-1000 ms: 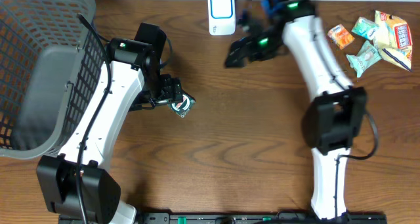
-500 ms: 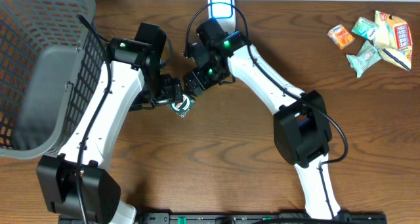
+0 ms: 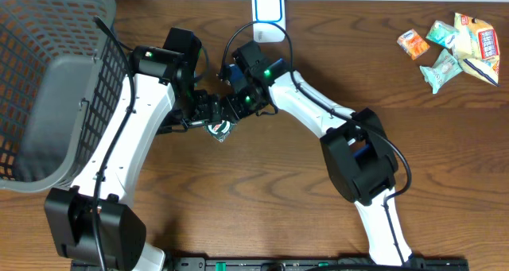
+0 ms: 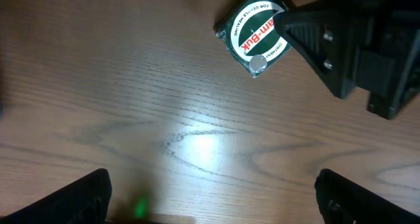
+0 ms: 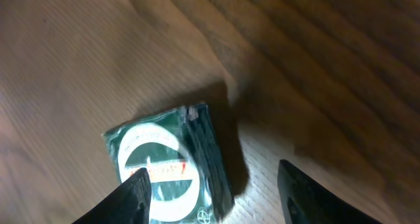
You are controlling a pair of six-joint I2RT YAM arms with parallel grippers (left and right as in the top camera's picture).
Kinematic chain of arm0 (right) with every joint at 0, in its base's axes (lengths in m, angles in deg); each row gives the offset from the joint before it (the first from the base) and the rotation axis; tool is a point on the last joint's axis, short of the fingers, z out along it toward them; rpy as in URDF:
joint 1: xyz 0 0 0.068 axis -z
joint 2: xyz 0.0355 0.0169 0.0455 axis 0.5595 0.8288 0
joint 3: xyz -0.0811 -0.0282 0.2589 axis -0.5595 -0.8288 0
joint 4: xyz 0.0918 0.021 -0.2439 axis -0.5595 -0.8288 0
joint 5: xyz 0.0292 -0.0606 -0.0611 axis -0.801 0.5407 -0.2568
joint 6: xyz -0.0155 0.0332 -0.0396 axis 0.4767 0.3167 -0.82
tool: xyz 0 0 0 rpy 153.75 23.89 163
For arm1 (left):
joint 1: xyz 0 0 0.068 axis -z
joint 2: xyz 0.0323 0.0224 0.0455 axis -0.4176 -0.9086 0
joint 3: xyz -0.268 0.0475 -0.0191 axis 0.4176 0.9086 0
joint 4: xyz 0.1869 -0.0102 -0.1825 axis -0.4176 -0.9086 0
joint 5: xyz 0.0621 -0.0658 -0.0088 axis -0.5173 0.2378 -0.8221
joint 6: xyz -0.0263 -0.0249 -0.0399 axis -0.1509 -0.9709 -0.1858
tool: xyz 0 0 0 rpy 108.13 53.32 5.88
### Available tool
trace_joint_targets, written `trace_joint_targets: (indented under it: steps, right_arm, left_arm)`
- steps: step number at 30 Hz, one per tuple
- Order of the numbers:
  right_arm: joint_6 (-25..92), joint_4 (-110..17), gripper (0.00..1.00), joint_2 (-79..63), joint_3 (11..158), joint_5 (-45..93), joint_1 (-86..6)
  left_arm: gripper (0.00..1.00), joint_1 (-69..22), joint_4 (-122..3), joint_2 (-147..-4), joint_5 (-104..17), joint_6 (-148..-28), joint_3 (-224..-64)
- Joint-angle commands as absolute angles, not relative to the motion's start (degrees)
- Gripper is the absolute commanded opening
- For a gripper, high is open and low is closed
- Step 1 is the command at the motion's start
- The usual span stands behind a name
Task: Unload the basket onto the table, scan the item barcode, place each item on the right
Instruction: 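Reach the right gripper to the green Zam-Buk tin and grasp it, then lift the Zam-Buk tin and pull it rightward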
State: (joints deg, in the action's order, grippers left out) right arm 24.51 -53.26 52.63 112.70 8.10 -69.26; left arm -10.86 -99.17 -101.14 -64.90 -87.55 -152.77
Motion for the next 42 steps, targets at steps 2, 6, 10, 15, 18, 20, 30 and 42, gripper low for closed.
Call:
trace_joint_targets:
  steps: [2, 6, 10, 15, 18, 20, 30, 42]
  right_arm:
    - [27.00, -49.37, 0.55, 52.20, 109.33, 7.42, -70.29]
    - [27.51, -48.37, 0.56, 52.20, 107.87, 12.07, -70.34]
    - [32.86, -51.01, 0.55, 52.15, 107.87, 23.55, -69.88]
    - [38.19, -57.13, 0.51, 51.63, 108.09, 34.61, -68.00]
    - [39.20, -61.50, 0.50, 49.92, 108.09, 39.83, -65.92]
    - [39.40, -63.25, 0.50, 48.72, 108.09, 41.12, -64.94]
    - [41.39, -65.06, 0.53, 39.61, 108.09, 36.16, -62.29]
    - [40.56, -60.17, 0.99, 44.20, 107.98, 32.47, -65.66]
  left_arm:
    - [0.98, -10.86, -99.54, -101.35, -65.01, -87.17, -153.38]
    - [0.98, -10.86, -99.52, -101.35, -65.01, -87.17, -153.38]
    - [0.98, -10.86, -99.54, -101.35, -65.01, -87.17, -153.38]
    - [0.98, -10.86, -99.52, -101.35, -65.01, -87.17, -153.38]
    - [0.98, -10.86, -99.54, -101.35, -65.01, -87.17, -153.38]
    - [0.98, -10.86, -99.54, -101.35, -65.01, -87.17, -153.38]
    - [0.98, -10.86, -99.54, -101.35, -65.01, -87.17, -153.38]
    - [0.98, -10.86, -99.52, -101.35, -65.01, -87.17, -153.38]
